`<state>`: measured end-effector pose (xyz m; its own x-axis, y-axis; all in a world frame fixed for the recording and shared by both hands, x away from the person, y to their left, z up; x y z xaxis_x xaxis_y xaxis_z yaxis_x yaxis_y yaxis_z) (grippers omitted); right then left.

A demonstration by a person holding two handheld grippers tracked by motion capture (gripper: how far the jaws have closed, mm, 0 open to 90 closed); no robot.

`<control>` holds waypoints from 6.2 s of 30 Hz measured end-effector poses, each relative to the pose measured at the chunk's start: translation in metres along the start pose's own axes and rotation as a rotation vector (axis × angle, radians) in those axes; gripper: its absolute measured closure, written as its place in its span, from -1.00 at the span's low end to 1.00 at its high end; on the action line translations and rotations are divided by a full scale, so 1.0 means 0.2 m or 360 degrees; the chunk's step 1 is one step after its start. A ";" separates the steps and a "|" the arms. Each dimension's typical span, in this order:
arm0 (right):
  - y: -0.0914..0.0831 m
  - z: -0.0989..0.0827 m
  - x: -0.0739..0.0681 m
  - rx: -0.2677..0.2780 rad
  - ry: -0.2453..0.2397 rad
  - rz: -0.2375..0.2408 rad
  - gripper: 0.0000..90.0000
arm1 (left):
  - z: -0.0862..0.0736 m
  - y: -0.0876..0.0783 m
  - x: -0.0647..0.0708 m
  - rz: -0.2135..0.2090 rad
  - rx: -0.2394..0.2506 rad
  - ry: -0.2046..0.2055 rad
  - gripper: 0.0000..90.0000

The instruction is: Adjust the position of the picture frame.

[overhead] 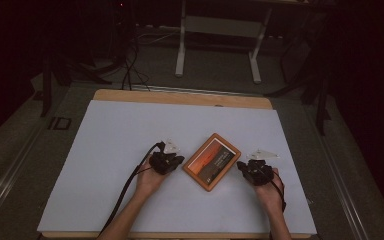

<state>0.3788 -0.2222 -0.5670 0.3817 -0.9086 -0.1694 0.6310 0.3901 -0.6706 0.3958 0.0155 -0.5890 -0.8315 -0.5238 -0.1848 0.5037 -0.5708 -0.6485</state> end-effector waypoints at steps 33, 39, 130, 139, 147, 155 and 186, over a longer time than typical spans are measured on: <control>-0.05 0.03 0.10 0.0021 0.0126 -0.0014 0.64 | 0.11 -0.02 0.20 -0.0242 0.0185 -0.0211 0.65; -0.09 0.04 0.07 0.0025 0.0198 0.0185 0.06 | 0.19 -0.05 0.15 -0.0289 0.0266 -0.0293 0.19; 0.20 0.15 -0.50 -0.0214 0.0466 0.0711 0.18 | -0.08 -0.27 -0.05 -0.0372 0.0224 -0.0846 0.41; 0.31 0.11 -0.45 -0.0325 0.0524 0.0606 0.11 | -0.12 -0.17 -0.08 -0.0324 0.0095 -0.0913 0.19; 0.28 0.09 -0.45 -0.0331 0.0400 0.0567 0.05 | -0.12 -0.18 -0.10 -0.0302 0.0101 -0.0898 0.00; 0.21 0.10 -0.38 -0.0255 0.0344 0.0497 -0.06 | -0.17 -0.29 -0.10 -0.0145 0.0124 -0.0784 -0.03; 0.13 0.11 -0.44 -0.0124 -0.0030 0.0225 -0.10 | -0.14 -0.60 -0.14 0.0178 0.0255 -0.0621 -0.01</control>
<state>0.3765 -0.1279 -0.5540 0.4762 -0.8421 -0.2533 0.5161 0.5008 -0.6949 0.3533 0.1161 -0.5266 -0.6346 -0.7701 0.0653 0.6413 -0.5718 -0.5117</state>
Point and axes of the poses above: each handheld gripper's, and its own axes: y roughly forward along the jaws, z roughly out of its top, x roughly to its right, the point moved 8 cm from there along y, roughly forward along the jaws, and after that the axes turned 15 degrees about y, right-handed, at the moved point
